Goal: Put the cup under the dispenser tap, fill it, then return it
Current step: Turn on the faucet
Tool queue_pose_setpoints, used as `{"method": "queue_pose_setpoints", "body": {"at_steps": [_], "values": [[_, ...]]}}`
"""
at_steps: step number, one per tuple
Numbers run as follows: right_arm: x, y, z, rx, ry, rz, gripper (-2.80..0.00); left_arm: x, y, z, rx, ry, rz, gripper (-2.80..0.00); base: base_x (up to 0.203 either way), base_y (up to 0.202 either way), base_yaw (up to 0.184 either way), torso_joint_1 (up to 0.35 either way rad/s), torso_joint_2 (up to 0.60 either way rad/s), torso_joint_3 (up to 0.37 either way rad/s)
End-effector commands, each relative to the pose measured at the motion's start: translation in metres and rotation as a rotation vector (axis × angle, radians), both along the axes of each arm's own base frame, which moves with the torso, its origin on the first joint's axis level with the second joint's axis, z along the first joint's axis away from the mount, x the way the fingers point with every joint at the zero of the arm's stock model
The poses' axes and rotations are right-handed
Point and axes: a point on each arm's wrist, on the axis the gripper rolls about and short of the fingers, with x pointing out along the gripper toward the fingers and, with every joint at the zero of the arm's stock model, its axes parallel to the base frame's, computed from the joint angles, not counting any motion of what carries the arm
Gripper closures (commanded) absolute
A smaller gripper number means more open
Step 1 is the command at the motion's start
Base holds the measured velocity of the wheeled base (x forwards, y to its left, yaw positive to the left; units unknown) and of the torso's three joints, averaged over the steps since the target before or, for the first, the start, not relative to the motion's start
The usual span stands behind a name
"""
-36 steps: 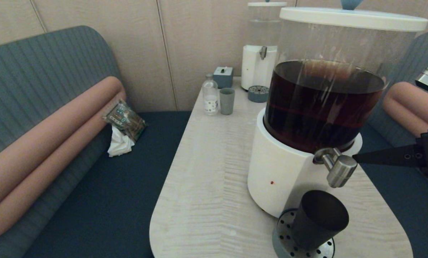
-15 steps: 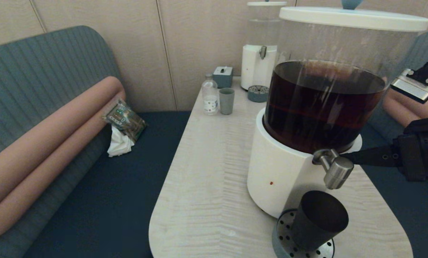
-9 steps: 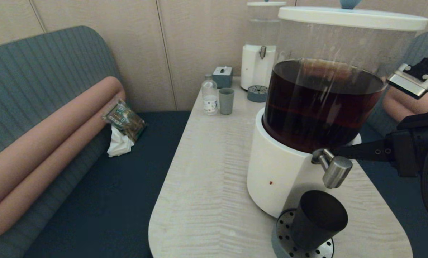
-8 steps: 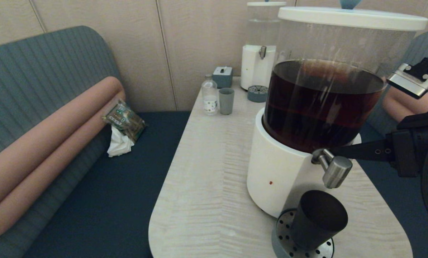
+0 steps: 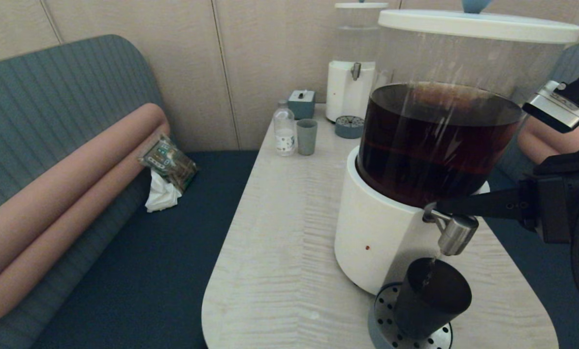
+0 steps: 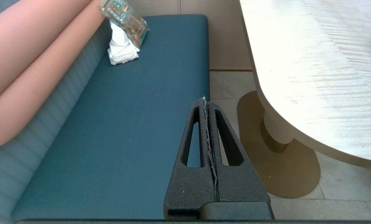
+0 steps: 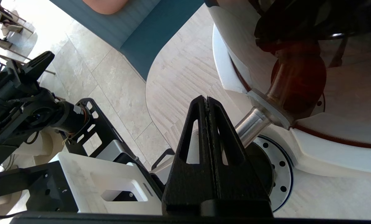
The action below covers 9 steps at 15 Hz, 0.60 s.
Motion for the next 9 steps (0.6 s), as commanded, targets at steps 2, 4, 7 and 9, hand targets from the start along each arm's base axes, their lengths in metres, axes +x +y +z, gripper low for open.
{"method": "queue_pose_setpoints", "body": {"at_steps": [2,4,7,9], "values": [[-0.0005,0.0000,-0.0021,-0.002,0.014,0.004,0.00,0.0001,0.0000,0.0001,0.000,0.001,0.000,0.00,0.000,0.000,0.000,0.000,0.00,0.000],[-0.0007,0.0003,-0.0030,-0.003,0.017,0.007,0.00,0.0001,0.0000,0.0001,0.000,0.001,0.000,0.00,0.000,0.000,0.000,0.000,0.00,0.000],[-0.0011,0.0000,-0.0028,0.001,0.016,0.013,0.00,0.0001,0.0000,0.0001,0.000,0.001,0.000,0.00,0.000,0.000,0.000,0.000,0.00,0.000],[-0.0009,-0.0003,-0.0022,0.003,0.007,0.010,0.00,0.0001,0.0000,0.0002,0.000,0.001,0.000,0.00,0.000,0.000,0.000,0.000,0.00,0.000]]}}
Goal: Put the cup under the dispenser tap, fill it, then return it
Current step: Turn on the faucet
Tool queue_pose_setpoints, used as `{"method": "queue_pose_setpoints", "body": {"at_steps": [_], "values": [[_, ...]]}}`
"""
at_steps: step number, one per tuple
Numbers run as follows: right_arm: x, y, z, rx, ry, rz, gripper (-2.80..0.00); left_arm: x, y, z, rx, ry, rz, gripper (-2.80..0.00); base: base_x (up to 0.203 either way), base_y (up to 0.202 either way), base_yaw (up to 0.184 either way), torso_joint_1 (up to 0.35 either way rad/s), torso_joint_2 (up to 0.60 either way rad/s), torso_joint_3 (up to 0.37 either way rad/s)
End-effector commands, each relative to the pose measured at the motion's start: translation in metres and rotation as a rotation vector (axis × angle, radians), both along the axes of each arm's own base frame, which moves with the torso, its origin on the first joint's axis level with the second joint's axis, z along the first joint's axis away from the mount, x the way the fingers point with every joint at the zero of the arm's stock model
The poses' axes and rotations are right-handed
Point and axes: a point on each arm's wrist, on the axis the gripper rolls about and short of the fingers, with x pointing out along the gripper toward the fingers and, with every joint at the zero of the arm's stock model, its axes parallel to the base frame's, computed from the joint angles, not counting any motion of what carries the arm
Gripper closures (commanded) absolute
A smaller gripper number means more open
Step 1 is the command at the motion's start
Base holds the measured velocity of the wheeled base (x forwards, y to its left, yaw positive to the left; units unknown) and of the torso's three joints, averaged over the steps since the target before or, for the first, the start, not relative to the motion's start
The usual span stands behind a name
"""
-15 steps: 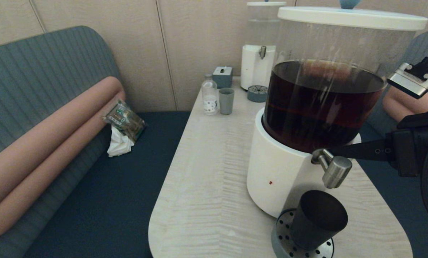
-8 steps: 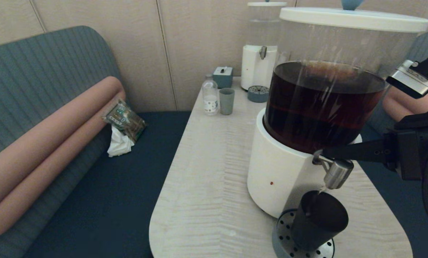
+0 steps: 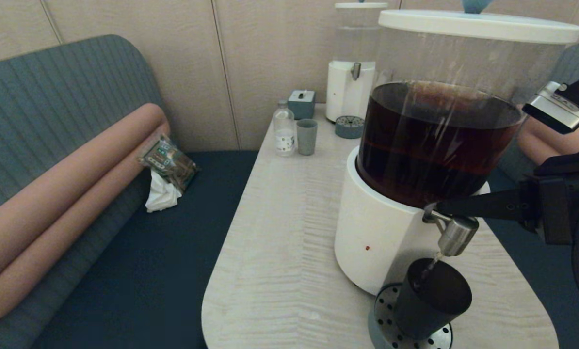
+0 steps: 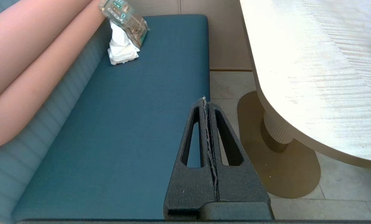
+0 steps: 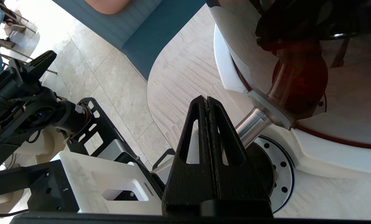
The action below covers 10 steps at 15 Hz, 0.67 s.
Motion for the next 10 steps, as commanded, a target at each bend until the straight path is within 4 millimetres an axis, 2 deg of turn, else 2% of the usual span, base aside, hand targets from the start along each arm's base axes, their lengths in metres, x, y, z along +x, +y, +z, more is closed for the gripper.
{"method": "queue_pose_setpoints", "body": {"at_steps": [1,10], "values": [[0.001,-0.001,0.000,0.004,-0.007,-0.007,0.00,0.000,0.000,0.000,0.000,0.002,0.000,0.00,0.000,0.000,0.000,0.000,0.00,0.000],[-0.008,-0.024,0.007,0.024,-0.057,-0.110,0.00,0.000,0.000,0.000,0.000,0.001,0.000,0.00,0.000,0.000,0.000,0.000,0.00,0.000]]}}
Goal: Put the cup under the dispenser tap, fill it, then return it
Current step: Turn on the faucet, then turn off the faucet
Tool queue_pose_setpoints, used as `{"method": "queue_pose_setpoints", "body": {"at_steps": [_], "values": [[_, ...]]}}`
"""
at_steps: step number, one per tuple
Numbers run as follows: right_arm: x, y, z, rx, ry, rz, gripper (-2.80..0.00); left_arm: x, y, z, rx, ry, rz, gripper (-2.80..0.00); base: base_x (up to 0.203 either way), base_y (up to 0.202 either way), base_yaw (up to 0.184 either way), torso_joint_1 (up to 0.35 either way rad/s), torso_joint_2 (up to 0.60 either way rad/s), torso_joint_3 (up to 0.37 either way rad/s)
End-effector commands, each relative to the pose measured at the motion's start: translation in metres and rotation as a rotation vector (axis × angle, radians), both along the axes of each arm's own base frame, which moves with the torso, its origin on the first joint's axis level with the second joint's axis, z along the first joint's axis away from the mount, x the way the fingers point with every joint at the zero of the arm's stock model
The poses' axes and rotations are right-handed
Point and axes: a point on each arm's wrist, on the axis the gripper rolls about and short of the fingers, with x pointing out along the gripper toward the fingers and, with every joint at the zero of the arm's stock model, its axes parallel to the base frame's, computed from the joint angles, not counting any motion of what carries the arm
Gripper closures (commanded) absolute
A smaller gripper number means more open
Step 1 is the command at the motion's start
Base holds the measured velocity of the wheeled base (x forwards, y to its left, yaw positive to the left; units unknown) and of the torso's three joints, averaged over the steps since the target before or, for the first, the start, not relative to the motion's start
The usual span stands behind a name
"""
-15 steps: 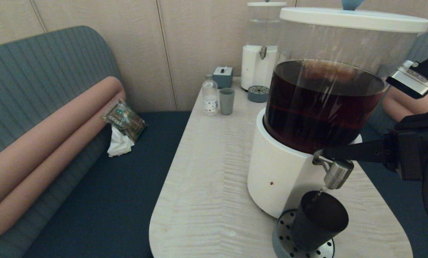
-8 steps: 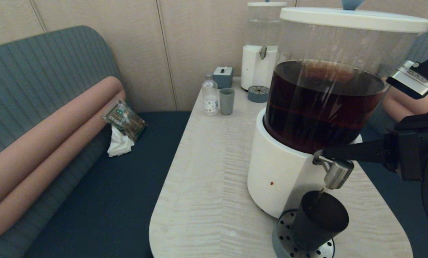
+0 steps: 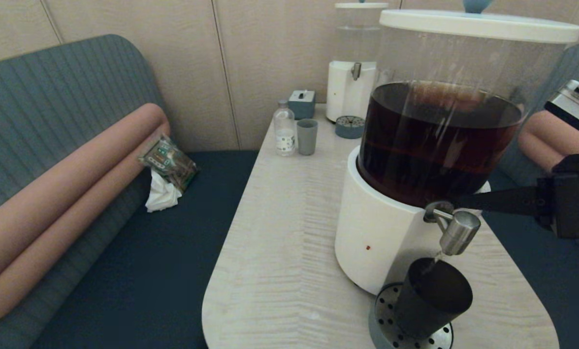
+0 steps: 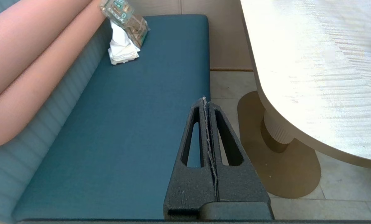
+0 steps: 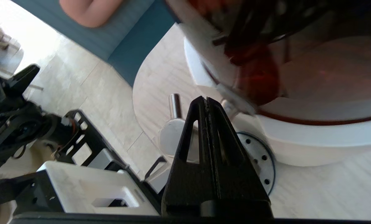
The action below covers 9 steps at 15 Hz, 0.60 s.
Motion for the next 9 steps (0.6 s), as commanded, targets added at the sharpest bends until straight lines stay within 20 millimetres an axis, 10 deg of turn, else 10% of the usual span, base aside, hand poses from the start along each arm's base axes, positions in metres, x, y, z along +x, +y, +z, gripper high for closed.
{"method": "queue_pose_setpoints", "body": {"at_steps": [1,9], "values": [[-0.009,-0.007,0.004,0.012,-0.033,-0.022,0.00,0.000,0.000,0.000,0.000,0.002,0.000,0.00,0.000,0.000,0.000,0.000,0.00,0.000],[-0.073,-0.041,0.020,0.010,-0.219,-0.263,0.00,0.000,0.000,0.000,0.000,0.001,0.000,0.00,0.000,0.000,0.000,0.000,0.00,0.000]]}}
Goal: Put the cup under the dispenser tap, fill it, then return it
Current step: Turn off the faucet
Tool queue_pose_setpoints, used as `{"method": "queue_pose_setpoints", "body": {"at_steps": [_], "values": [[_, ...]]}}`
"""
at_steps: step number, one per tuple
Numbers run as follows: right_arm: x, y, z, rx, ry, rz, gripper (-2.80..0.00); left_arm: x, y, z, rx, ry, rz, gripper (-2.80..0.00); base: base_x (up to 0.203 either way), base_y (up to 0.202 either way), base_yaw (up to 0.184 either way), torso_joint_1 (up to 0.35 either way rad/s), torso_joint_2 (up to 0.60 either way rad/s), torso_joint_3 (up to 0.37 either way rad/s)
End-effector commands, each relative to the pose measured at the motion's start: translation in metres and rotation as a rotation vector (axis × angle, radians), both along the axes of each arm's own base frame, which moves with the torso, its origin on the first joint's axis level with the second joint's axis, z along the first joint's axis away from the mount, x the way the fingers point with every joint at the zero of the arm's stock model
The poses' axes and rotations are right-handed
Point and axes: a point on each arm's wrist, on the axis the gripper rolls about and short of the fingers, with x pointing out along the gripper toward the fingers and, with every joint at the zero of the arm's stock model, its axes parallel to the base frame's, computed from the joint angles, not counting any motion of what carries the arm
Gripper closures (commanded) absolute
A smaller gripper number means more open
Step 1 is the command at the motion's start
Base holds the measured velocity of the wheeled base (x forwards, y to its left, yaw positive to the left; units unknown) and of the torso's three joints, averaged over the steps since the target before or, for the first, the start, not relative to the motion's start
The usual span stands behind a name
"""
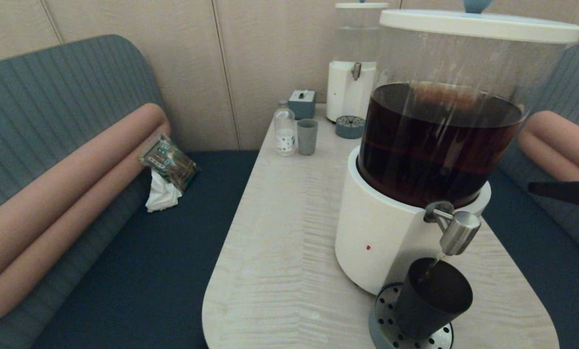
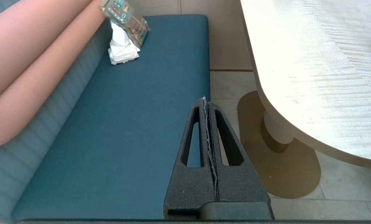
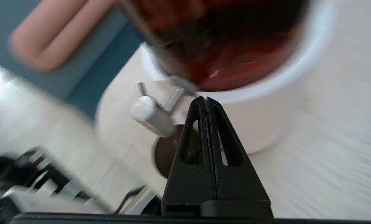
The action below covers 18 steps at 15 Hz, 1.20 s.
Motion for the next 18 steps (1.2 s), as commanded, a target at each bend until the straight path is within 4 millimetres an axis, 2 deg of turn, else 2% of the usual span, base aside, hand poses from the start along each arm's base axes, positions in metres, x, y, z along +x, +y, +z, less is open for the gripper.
{"method": "queue_pose_setpoints", "body": {"at_steps": [1,3,6,8,10,15,18], "values": [[-0.033,-0.006,0.010,0.000,-0.101,-0.055,0.00,0.000,0.000,0.000,0.000,0.001,0.000,0.00,0.000,0.000,0.000,0.000,0.00,0.000],[-0.057,-0.009,0.011,-0.005,-0.162,-0.106,0.00,0.000,0.000,0.000,0.000,0.002,0.000,0.00,0.000,0.000,0.000,0.000,0.00,0.000],[-0.091,-0.013,0.001,-0.008,-0.224,-0.135,0.00,0.000,0.000,0.000,0.000,0.001,0.000,0.00,0.000,0.000,0.000,0.000,0.00,0.000],[-0.106,-0.014,-0.008,-0.009,-0.238,-0.155,0.00,0.000,0.000,0.000,0.000,0.001,0.000,0.00,0.000,0.000,0.000,0.000,0.00,0.000],[-0.119,-0.017,-0.013,-0.025,-0.274,-0.245,0.00,0.000,0.000,0.000,0.000,0.001,0.000,0.00,0.000,0.000,0.000,0.000,0.00,0.000],[-0.163,-0.022,-0.022,-0.023,-0.424,-0.338,0.00,0.000,0.000,0.000,0.000,0.001,0.000,0.00,0.000,0.000,0.000,0.000,0.00,0.000],[-0.174,-0.022,-0.041,-0.074,-0.463,-0.355,0.00,0.000,0.000,0.000,0.000,0.001,0.000,0.00,0.000,0.000,0.000,0.000,0.00,0.000]]}}
